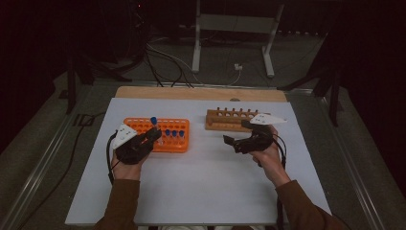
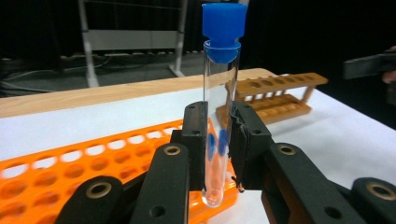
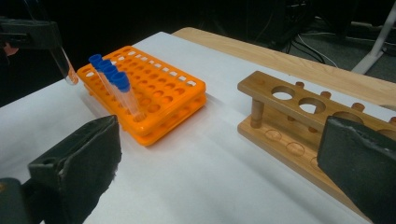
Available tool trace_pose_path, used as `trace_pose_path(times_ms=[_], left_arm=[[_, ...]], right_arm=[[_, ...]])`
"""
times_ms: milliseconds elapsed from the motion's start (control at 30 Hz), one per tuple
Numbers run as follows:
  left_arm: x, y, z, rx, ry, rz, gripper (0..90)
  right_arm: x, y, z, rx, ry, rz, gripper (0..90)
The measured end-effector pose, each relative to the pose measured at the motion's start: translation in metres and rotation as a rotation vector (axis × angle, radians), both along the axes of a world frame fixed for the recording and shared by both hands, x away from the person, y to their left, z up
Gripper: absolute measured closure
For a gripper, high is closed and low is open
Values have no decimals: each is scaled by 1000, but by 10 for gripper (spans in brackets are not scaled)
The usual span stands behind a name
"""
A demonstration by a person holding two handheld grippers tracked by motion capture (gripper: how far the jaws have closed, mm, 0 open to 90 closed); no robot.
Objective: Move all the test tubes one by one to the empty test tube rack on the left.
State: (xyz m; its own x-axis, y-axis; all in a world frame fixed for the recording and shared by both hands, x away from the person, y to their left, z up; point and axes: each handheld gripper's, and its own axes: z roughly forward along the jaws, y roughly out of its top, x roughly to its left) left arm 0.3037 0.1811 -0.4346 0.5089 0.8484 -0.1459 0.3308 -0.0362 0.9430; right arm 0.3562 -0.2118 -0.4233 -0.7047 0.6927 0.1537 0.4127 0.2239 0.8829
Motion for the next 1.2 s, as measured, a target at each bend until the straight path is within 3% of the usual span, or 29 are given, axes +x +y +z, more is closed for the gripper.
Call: trace_pose_path(times_ms=[267,633,1200], left_arm=[[6,9,-10,29,-15,74,782],[23,11,-28,42,-3,104,781],[35,3,-56,91,83,102,781]], right_arm=[[-1,-4,-4,2,5,-7,0],[-1,-6,-7,5,8,-12,0],[-2,-7,-10,5,16,-5,0]])
